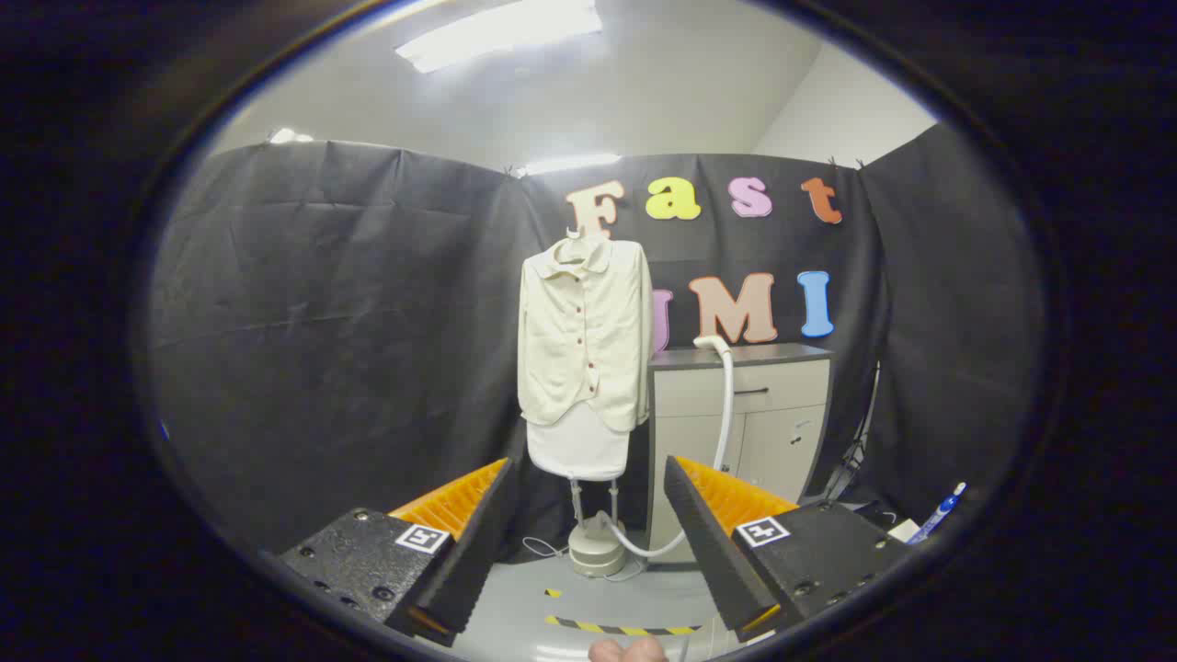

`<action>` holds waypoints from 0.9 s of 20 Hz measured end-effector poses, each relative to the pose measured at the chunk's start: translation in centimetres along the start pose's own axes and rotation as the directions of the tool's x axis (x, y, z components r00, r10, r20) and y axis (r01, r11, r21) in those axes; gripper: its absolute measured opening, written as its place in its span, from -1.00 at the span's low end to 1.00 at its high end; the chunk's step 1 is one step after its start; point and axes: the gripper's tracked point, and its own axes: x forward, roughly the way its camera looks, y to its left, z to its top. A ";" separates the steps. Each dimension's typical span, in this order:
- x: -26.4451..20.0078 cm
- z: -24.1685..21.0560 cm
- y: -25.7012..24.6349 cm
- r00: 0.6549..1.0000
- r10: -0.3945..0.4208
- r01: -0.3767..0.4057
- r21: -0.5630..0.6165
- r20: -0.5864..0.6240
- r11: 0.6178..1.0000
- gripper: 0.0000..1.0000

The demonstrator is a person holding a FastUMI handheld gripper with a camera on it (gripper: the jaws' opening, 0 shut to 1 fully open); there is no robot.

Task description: Iron the clothes twice with a garment steamer, once on the left side and once on the right side.

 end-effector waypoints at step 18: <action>0.0 0.7 -1.6 0.999 -0.040 0.040 -0.002 0.009 0.999 0.95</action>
